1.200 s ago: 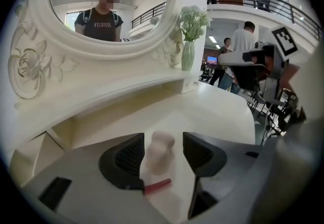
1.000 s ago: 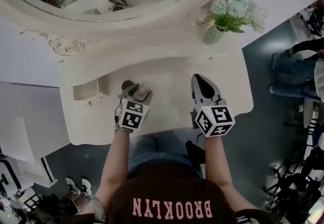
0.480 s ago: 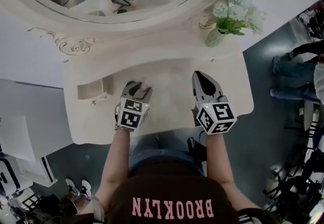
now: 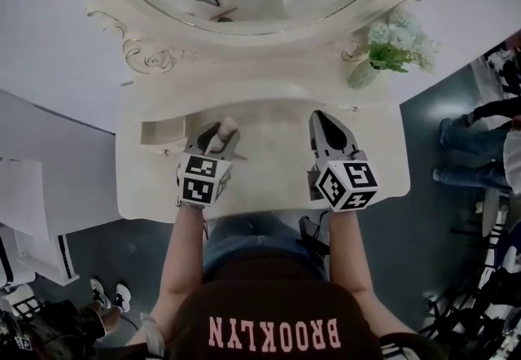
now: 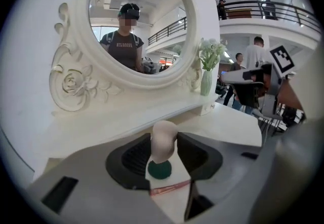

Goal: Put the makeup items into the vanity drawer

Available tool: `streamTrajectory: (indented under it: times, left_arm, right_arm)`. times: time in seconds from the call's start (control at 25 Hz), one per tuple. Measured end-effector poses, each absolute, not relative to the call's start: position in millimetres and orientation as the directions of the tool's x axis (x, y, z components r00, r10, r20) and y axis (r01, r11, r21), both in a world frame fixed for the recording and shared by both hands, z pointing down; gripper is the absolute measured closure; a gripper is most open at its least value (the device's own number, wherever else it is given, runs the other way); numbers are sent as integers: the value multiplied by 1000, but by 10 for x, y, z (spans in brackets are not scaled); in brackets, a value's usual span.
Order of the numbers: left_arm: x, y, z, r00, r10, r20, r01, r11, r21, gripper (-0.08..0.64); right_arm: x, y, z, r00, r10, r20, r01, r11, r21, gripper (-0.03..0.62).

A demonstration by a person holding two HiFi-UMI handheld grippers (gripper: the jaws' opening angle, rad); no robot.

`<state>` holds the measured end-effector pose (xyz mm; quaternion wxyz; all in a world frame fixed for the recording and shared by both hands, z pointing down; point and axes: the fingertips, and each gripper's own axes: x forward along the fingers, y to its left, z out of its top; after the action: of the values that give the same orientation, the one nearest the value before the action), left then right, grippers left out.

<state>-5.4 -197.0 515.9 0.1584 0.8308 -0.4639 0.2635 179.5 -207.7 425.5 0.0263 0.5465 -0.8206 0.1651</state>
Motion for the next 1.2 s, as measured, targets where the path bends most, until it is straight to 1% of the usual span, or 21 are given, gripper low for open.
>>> streamTrajectory:
  times: [0.24, 0.64, 0.92, 1.2]
  left_arm:
    - [-685, -1994, 4881, 372, -763, 528, -896, -444, -9, 403]
    - [-1856, -1952, 4692, 253, -820, 514, -952, -307, -21, 402]
    - [-2210, -1976, 4829, 250, -815, 522, -961, -275, 30, 399]
    - [-2311, -2042, 5126, 244, -788, 565, -964, -259, 56, 396]
  right_arm:
    - [1400, -2057, 4165, -424, -883, 203, -895, 374, -242, 601]
    - [770, -2040, 3959, -435, -882, 182, -890, 390, -235, 601]
    - [461, -2043, 3928, -430, -879, 207, -899, 395, -189, 601]
    - [460, -2065, 3990, -399, -883, 248, -916, 371, -153, 601]
